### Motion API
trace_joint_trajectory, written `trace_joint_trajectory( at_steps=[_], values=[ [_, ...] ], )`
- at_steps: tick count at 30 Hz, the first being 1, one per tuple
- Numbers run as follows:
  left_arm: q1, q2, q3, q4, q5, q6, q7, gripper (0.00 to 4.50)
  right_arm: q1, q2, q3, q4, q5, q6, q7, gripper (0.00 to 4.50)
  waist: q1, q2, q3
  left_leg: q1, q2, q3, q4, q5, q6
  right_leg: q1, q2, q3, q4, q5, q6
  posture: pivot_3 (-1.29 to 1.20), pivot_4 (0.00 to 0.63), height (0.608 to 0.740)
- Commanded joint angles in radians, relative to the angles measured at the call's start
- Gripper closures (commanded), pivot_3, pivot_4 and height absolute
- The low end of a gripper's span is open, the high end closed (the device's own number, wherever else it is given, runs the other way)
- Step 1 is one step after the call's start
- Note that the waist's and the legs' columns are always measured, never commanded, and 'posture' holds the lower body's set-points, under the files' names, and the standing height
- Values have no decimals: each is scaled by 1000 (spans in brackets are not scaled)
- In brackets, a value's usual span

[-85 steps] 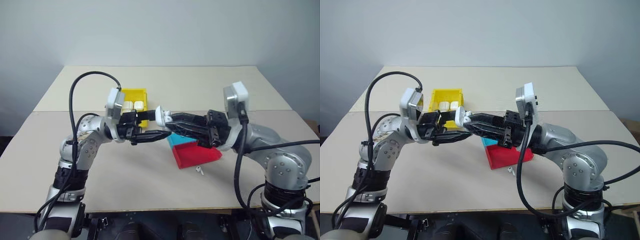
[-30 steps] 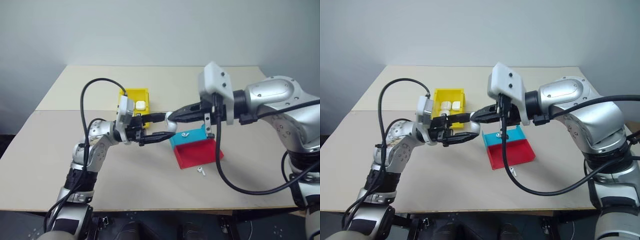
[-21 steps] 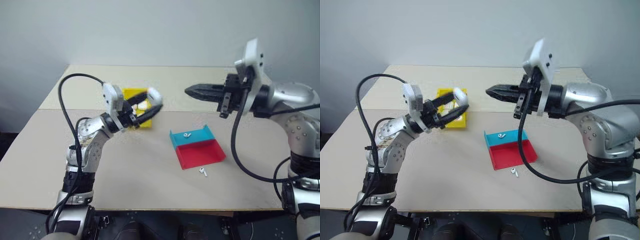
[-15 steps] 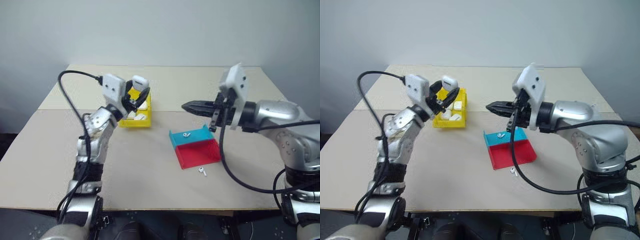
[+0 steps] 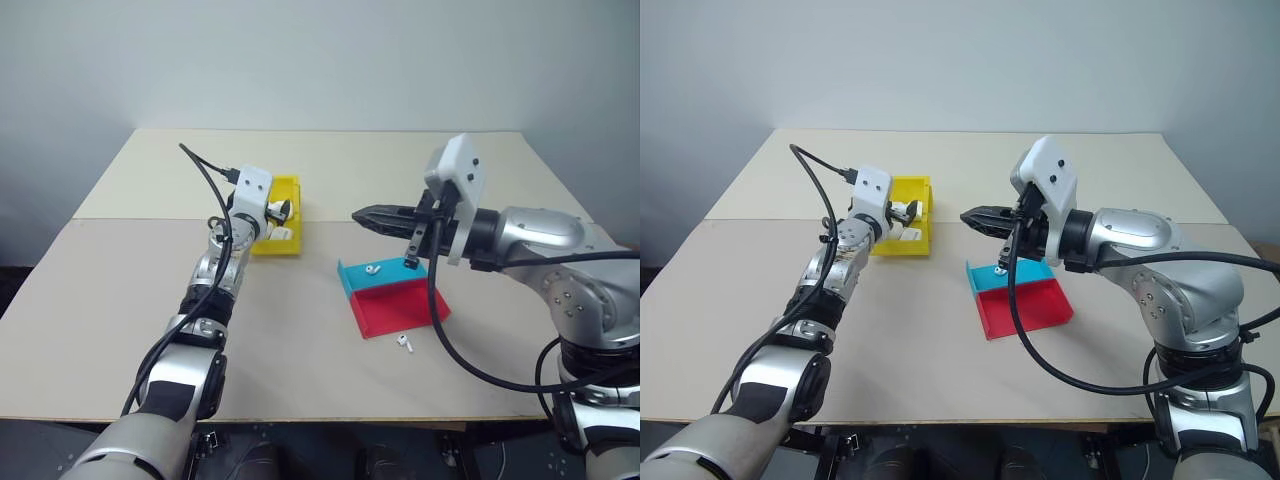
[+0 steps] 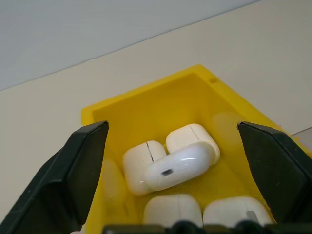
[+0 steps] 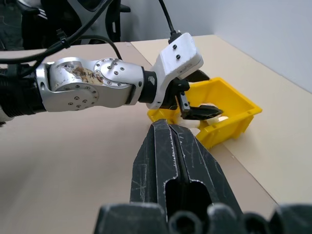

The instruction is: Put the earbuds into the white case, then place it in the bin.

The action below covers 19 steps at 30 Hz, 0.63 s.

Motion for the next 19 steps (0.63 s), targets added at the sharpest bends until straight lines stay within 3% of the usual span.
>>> trace_joint_trajectory(
  at_steps=[1,6,12,16,19],
  values=[
    [91,37,25,-205,-69,-13,-113,37,31,6,-61,-48,48,15,-24,4500,-3,0,0,0,0,0,0,0,0,0,0,0,0,0,0,0,150,740],
    [319,147,43,-614,-200,158,-295,37,157,19,-46,-67,42,-27,-21,4500,-11,0,0,0,1,0,0,0,-1,0,0,1,1,0,0,0,150,740],
    [656,308,110,-1138,-376,349,-415,37,336,9,16,-91,-98,-208,23,4500,-9,0,0,2,1,-1,0,0,-1,1,0,1,1,0,0,0,150,740],
    [912,393,278,-1447,-519,495,-419,37,441,-27,-34,-122,-98,-270,87,4500,-7,0,0,3,1,-2,0,0,0,2,0,1,1,0,0,0,150,740],
    [1018,411,376,-1570,-593,573,-377,37,503,-68,-57,-134,-122,-327,132,4500,-6,0,0,6,1,-3,-2,0,0,3,0,2,1,0,0,0,150,740]
  ],
)
